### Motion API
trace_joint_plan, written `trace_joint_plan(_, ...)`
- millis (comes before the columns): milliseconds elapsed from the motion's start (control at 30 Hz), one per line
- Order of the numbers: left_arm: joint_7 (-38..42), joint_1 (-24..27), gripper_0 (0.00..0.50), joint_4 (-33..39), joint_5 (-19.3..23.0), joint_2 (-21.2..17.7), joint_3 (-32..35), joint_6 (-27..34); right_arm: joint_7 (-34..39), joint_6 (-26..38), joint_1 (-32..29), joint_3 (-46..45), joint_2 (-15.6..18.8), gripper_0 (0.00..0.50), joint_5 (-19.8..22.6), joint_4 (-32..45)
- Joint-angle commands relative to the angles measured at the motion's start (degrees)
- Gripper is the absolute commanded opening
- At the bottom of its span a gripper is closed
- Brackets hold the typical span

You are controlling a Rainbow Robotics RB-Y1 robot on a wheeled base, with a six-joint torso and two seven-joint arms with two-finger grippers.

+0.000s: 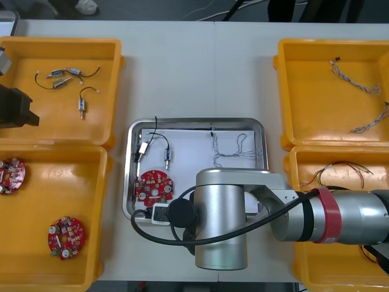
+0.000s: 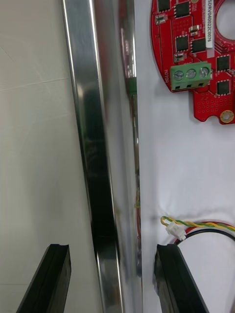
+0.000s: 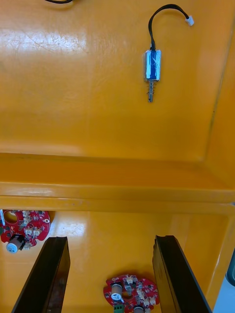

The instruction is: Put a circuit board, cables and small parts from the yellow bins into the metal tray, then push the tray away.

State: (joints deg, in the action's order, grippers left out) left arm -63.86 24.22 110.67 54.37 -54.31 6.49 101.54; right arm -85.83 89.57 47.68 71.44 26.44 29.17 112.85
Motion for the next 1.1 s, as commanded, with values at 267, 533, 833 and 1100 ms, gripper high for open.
trace_joint_plan(267, -5.57, -0.75, 0.5, 1.48, -0.58, -2.73, 1.68, 0.42, -1.8, -0.63, 1.72, 1.07, -1.57, 0.092, -0.78, 0.26)
trace_joint_plan(533, -5.57, -0.75, 0.5, 1.48, -0.58, -2.73, 1.68, 0.42, -1.89, -0.89, 2.07, 1.07, -1.39, 0.0, -1.75, 0.44)
trace_joint_plan(833, -5.57, -0.75, 0.5, 1.48, -0.58, -2.73, 1.68, 0.42, -2.33, -3.88, 5.06, 1.07, 1.86, 0.0, -1.75, 2.02)
trace_joint_plan(1100, -5.57, -0.75, 0.5, 1.48, -0.58, -2.73, 1.68, 0.42, -2.33, -8.98, 7.78, 0.9, 4.76, 0.0, -1.75, 2.02)
